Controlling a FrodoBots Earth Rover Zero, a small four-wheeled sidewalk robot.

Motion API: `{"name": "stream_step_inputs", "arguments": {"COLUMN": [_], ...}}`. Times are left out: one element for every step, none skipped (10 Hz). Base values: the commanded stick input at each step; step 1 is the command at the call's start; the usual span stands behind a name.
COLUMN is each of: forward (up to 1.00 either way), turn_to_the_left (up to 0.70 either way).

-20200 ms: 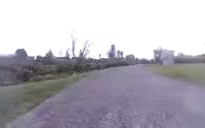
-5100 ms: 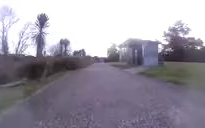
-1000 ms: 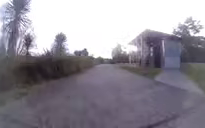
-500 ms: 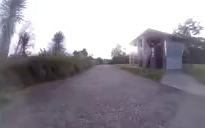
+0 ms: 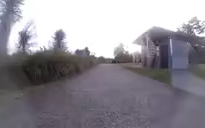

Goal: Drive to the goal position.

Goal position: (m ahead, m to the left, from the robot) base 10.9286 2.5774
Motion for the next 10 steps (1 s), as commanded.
{"name": "stream_step_inputs", "arguments": {"forward": [0.85, 0.85, 0.85, 0.85, 0.85, 0.85, 0.85, 0.85, 0.85, 0.85], "turn_to_the_left": [0.00, 0.00, 0.00, -0.20, -0.25, -0.30, -0.34, -0.34, -0.34, -0.34]}}
